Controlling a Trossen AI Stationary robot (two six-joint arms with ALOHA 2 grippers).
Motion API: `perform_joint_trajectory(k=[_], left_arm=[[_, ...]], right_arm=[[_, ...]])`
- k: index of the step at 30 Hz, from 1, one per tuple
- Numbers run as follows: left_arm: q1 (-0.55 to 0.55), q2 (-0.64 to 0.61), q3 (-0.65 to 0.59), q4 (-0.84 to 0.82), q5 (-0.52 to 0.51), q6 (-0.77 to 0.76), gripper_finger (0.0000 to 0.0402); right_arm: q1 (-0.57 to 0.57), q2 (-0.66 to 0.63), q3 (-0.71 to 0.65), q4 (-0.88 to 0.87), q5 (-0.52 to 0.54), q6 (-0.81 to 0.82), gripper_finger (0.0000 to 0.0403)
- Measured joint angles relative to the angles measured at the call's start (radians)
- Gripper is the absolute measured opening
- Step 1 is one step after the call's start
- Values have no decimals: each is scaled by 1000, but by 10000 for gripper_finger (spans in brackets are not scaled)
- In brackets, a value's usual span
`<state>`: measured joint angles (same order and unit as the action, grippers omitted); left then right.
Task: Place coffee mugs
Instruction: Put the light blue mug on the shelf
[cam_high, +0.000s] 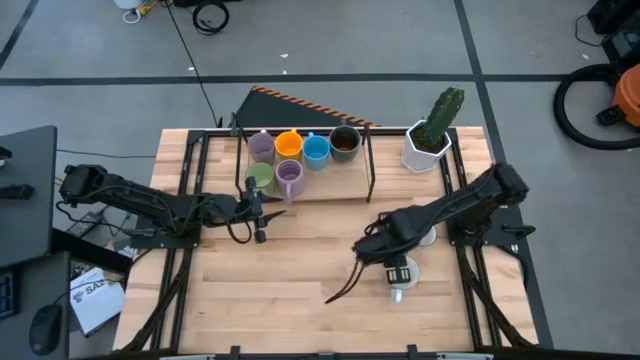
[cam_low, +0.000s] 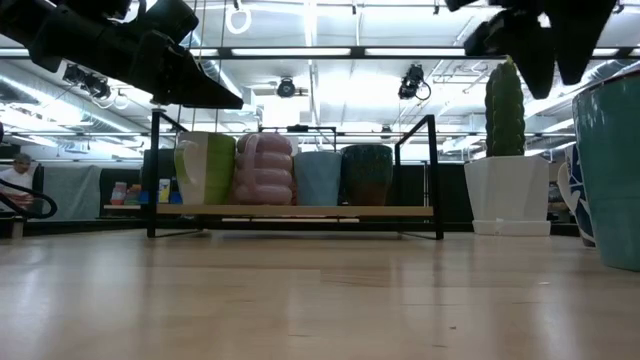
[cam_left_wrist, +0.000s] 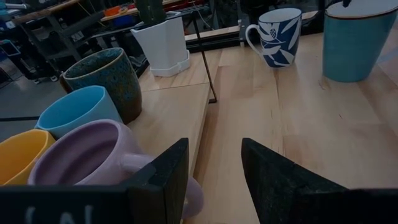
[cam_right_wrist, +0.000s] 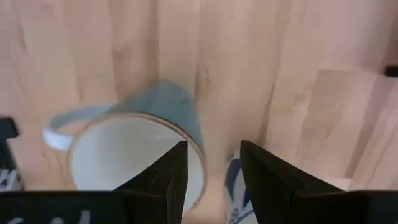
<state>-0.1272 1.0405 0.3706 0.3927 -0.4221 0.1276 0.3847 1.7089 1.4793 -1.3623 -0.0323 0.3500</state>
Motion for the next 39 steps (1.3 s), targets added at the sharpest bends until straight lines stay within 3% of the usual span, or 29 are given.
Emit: perform_joint_trajectory(k=[5,13,26,39], left_arm=[[0,0,0,7,0,18,155],[0,0,0,8,-1,22,155],[0,0,0,8,0,15,155],[-1,0,0,6,0,-98,155]], right_arm=[[10,-73,-123,75,9,31,152],[10,-76,-237,149,16,0,149],[-33,-76,-237,239,15,-159,25],[-131,-75,-115,254,62,-327,37]])
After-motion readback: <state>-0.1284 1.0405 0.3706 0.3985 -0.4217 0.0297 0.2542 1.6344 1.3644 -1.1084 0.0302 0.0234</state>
